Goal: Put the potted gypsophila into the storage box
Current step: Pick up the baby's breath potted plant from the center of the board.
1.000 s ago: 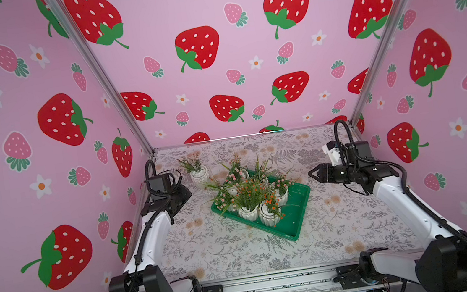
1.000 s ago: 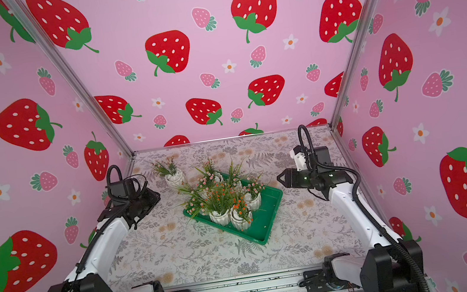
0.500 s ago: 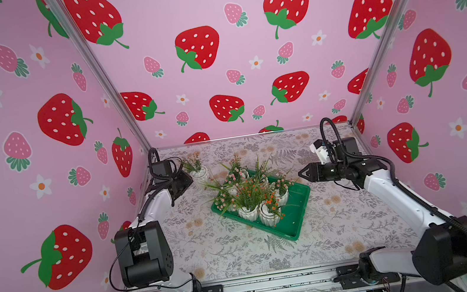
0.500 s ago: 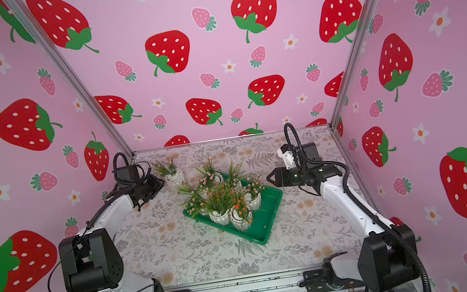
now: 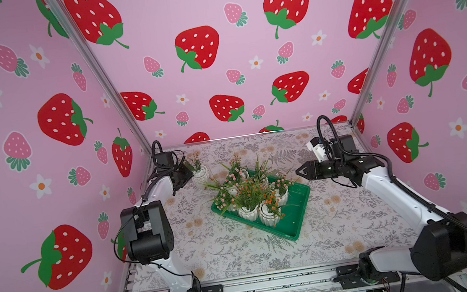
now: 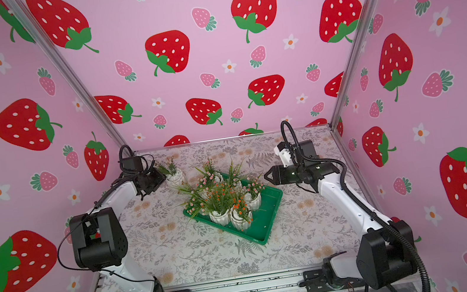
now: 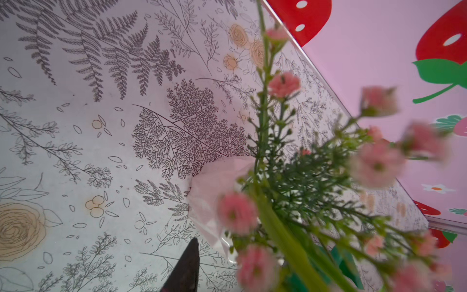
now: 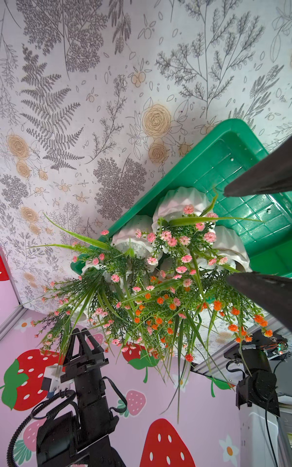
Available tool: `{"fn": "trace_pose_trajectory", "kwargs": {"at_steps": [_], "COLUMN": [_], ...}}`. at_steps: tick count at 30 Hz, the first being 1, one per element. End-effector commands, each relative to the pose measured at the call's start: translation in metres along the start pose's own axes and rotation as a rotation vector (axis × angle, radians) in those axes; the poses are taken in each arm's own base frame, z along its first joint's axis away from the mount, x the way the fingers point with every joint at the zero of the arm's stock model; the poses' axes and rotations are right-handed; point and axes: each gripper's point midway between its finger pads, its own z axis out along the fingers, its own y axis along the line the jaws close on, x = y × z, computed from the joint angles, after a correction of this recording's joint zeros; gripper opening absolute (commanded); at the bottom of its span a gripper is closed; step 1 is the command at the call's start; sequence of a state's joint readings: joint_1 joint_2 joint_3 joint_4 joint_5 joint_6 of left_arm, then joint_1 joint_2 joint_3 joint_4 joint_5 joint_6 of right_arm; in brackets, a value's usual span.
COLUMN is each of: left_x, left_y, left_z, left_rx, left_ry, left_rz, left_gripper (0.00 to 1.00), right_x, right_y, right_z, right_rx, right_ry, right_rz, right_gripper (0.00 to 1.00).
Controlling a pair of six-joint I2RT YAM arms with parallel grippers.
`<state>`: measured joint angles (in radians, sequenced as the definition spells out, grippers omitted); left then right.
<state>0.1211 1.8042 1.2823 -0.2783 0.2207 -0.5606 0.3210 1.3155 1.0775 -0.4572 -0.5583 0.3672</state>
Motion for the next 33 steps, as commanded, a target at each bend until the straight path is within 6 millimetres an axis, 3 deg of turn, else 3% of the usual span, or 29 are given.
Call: {"fn": "trace_pose_trajectory", "kwargs": {"at_steps": [1,10,33], "left_x": [-0.006,-0.003,0.014], "left_y": [-0.004,-0.004,0.005], "left_z": [-0.001,0.013,0.027], "left_rx": [-0.023,-0.048,-0.152], "left_ry": [-0.003,0.024,0.107], "left_rz": [0.024,0.055,0.153], "left_gripper": [0.36,0.23,0.22], "right_x": [-0.008,-0.007,0.0], "right_y": [0.004,0.001,0.003], "right_z": [-0.002,-0.002,-0.015], "right_rx": [0.0,0.014,0.038], "right_ry": [-0.012,-0.009,-0.029], "right_rz": [-0.032,-0.032,-0.045], "right_gripper": [0.51,0.51,0.51]}}
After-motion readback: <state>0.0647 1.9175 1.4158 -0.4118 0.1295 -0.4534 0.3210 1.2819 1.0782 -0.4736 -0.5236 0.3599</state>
